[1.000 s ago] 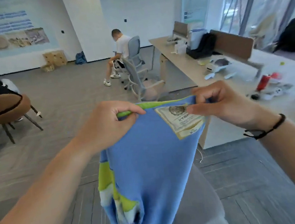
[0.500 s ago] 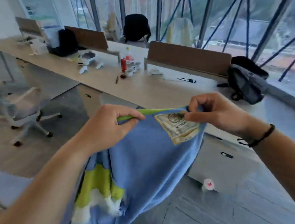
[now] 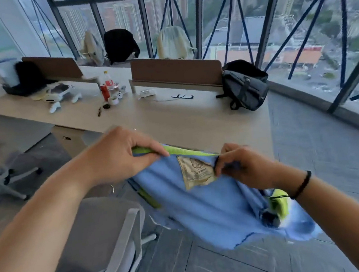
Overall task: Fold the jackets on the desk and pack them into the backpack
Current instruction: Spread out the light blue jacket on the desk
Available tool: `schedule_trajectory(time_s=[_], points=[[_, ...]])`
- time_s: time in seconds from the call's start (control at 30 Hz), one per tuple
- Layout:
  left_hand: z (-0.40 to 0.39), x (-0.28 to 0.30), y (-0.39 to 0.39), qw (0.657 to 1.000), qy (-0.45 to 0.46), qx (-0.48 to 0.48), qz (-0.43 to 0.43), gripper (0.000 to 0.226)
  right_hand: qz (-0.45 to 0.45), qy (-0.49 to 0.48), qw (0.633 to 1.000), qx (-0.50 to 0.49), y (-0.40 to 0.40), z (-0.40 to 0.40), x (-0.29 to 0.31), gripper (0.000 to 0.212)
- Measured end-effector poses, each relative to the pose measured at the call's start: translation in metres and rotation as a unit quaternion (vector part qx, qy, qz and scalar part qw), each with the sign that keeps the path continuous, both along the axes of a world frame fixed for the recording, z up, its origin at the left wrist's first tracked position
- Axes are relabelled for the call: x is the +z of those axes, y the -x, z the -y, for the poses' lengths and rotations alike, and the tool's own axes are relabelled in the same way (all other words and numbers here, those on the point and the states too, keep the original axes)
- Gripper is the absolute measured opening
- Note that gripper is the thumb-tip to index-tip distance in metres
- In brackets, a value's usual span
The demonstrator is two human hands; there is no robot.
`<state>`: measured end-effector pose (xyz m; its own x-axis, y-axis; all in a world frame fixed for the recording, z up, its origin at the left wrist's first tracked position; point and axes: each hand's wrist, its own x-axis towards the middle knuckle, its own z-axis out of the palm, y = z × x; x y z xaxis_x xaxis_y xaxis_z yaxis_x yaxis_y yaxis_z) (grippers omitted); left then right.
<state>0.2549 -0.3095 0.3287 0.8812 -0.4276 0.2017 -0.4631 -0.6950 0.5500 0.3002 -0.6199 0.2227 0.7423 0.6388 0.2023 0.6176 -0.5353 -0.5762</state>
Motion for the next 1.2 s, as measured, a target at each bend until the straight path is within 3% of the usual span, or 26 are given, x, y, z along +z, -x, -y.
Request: schedule_trajectory(time_s=[0.17, 0.27, 0.4, 0.47, 0.53, 0.6, 0.63, 0.7, 0.77, 0.83, 0.9, 1.0, 1.1, 1.2], points=[[0.049, -0.007, -0.012, 0.998, -0.039, -0.029, 0.039, 0.027, -0.034, 0.001, 0.999, -0.003, 0.011, 0.048, -0.022, 0.028], [0.068, -0.022, -0.021, 0.998, -0.042, -0.022, 0.032, 0.027, -0.088, 0.013, 0.996, -0.006, 0.008, 0.078, -0.022, 0.038], [0.085, -0.040, -0.034, 0.999, -0.032, -0.015, 0.012, 0.025, -0.183, -0.066, 0.981, 0.026, 0.014, 0.099, -0.021, 0.037], [0.091, -0.046, -0.040, 1.000, -0.023, -0.020, 0.006, 0.024, -0.226, -0.151, 0.962, 0.007, 0.015, 0.106, -0.024, 0.030], [0.091, -0.050, -0.047, 0.999, -0.004, -0.027, -0.019, 0.024, -0.292, -0.292, 0.910, -0.023, 0.014, 0.110, -0.018, 0.023], [0.087, -0.053, -0.055, 0.997, 0.010, -0.038, -0.073, 0.026, -0.372, -0.440, 0.817, -0.039, 0.007, 0.111, -0.009, 0.016], [0.084, -0.057, -0.061, 0.994, 0.008, -0.047, -0.101, 0.028, -0.390, -0.487, 0.780, -0.040, 0.002, 0.110, -0.005, 0.023], [0.076, -0.068, -0.075, 0.989, -0.005, -0.070, -0.134, 0.027, -0.394, -0.529, 0.751, -0.038, -0.010, 0.102, 0.003, 0.036], [0.064, -0.084, -0.093, 0.984, -0.013, -0.092, -0.152, 0.023, -0.391, -0.520, 0.759, -0.025, -0.023, 0.087, 0.010, 0.034], [0.045, -0.101, -0.114, 0.979, -0.019, -0.093, -0.182, 0.021, -0.412, -0.468, 0.782, -0.014, -0.037, 0.068, 0.015, 0.018], [0.019, -0.115, -0.140, 0.975, -0.026, -0.088, -0.203, 0.022, -0.442, -0.373, 0.816, 0.001, -0.057, 0.051, 0.012, 0.008], [-0.023, -0.126, -0.183, 0.977, -0.022, -0.074, -0.200, 0.028, -0.458, -0.207, 0.864, 0.029, -0.097, 0.026, 0.011, 0.014], [-0.059, -0.128, -0.223, 0.985, 0.048, -0.043, -0.163, 0.039, -0.410, -0.098, 0.906, 0.033, -0.141, -0.003, 0.022, 0.017], [-0.091, -0.119, -0.266, 0.985, 0.117, -0.012, -0.128, 0.055, -0.393, -0.090, 0.915, -0.004, -0.176, -0.029, 0.038, 0.014]])
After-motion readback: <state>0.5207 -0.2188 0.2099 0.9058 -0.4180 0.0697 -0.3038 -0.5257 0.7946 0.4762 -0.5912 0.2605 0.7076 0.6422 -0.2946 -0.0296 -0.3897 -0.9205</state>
